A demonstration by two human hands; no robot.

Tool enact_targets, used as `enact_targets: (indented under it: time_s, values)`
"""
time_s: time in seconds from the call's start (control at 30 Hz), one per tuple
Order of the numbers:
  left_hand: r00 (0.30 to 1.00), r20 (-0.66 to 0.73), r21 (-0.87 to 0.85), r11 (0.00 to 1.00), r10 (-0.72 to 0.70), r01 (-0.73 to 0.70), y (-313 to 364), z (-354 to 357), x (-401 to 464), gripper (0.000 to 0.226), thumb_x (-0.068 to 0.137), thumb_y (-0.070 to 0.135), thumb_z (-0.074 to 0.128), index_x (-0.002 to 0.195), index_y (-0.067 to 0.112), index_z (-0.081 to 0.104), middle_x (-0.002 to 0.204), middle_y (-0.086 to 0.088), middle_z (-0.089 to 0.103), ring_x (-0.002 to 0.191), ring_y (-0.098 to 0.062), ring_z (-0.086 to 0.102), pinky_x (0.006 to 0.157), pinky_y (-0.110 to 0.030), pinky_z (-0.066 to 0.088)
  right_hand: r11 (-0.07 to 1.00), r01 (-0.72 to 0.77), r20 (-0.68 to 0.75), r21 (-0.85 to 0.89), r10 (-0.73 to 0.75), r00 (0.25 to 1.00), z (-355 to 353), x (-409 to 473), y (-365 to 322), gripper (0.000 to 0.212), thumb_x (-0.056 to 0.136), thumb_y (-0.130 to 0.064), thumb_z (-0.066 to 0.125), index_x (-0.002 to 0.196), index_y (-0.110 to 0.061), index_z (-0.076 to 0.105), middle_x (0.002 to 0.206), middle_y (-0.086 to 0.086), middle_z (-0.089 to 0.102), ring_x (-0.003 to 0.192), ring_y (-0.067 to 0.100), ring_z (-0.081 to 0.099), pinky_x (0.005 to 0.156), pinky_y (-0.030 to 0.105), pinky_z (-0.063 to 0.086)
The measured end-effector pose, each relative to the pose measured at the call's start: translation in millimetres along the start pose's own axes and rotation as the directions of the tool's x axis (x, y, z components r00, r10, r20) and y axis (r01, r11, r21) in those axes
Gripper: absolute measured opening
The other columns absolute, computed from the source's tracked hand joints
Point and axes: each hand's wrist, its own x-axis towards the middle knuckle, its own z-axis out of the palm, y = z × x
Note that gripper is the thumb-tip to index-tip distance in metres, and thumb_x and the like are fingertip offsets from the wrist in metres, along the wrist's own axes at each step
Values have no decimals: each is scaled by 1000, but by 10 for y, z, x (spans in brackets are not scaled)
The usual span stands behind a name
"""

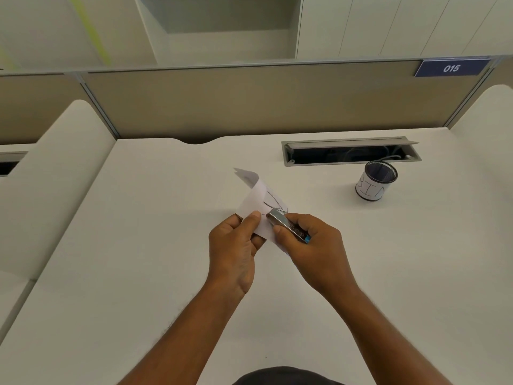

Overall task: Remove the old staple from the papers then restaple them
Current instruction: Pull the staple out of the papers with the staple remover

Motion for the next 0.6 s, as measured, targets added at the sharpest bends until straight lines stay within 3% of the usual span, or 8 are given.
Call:
enact_targets:
  time_s: [0.17,0.37,0.6]
  values:
    - [1000,-14,-36,999,-21,20,-32,-1,-51,11,93,7,68,100,5,76,104,-10,80,98,-25,77,76,-30,62,992,74,-22,-100,-76,997,-4,-30,-8,14,89,-29,70,103,-28,73,82,-18,65,83,5,59,63,15,47]
    - [999,-11,16,999,34,-34,-36,14,-101,20,93,10,68,81,15,82,99,-8,81,95,-24,78,79,-31,63,950,210,9,-231,-214,977,-37,-73,-93,13,89,-25,66,101,-24,71,79,-8,64,70,11,56,59,27,49]
    - [998,-20,43,997,64,-63,-35,29,-130,20,93,13,68,83,20,83,104,-7,80,97,-23,77,79,-31,63,911,232,-2,-340,-247,969,1,-68,-126,8,91,-19,67,96,-14,71,77,-2,63,66,13,53,56,30,48]
